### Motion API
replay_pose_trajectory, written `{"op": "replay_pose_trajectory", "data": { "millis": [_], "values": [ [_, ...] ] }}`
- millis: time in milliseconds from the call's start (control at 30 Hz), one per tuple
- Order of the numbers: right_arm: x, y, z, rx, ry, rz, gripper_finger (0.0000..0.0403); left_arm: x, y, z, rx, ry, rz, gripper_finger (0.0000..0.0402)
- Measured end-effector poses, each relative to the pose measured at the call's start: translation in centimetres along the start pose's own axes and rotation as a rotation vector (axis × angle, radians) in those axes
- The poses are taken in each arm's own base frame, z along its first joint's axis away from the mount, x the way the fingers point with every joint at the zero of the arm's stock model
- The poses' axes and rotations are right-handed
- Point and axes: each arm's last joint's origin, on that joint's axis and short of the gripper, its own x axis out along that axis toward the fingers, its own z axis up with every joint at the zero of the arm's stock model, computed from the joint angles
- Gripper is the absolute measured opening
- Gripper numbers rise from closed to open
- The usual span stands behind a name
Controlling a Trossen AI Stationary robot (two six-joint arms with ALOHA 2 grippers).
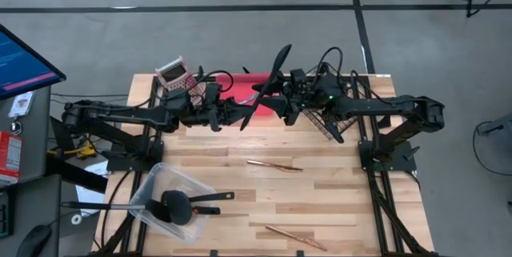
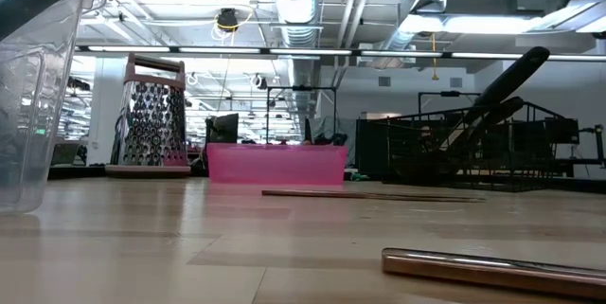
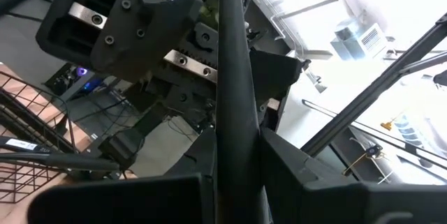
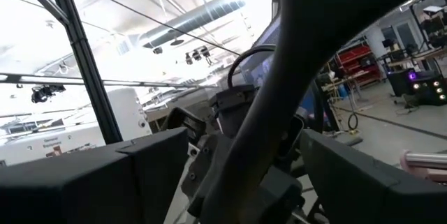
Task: Pick & Place Kitchen Items
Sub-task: Put the black ladle into the wire basket
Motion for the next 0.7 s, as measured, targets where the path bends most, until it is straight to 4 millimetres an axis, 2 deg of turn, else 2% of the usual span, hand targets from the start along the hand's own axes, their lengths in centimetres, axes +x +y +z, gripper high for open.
{"op": "replay_pose_trajectory", "data": {
  "millis": [200,467,567,700],
  "values": [
    [-0.01,-0.02,0.01,-0.008,0.0,-0.001,0.0269,-0.02,0.36,0.41,0.021,-0.013,0.012,0.0052],
    [0.0,-0.03,-0.07,-0.008,0.007,-0.004,0.0235,0.11,0.78,0.45,0.02,-0.017,0.027,0.0052],
    [-0.01,-0.05,-0.03,-0.009,0.003,-0.005,0.0199,0.11,0.8,0.43,0.019,-0.015,0.029,0.0052],
    [-0.01,-0.08,-0.06,-0.009,0.006,-0.008,0.0123,0.11,0.77,0.43,0.019,-0.014,0.025,0.0052]
  ]
}}
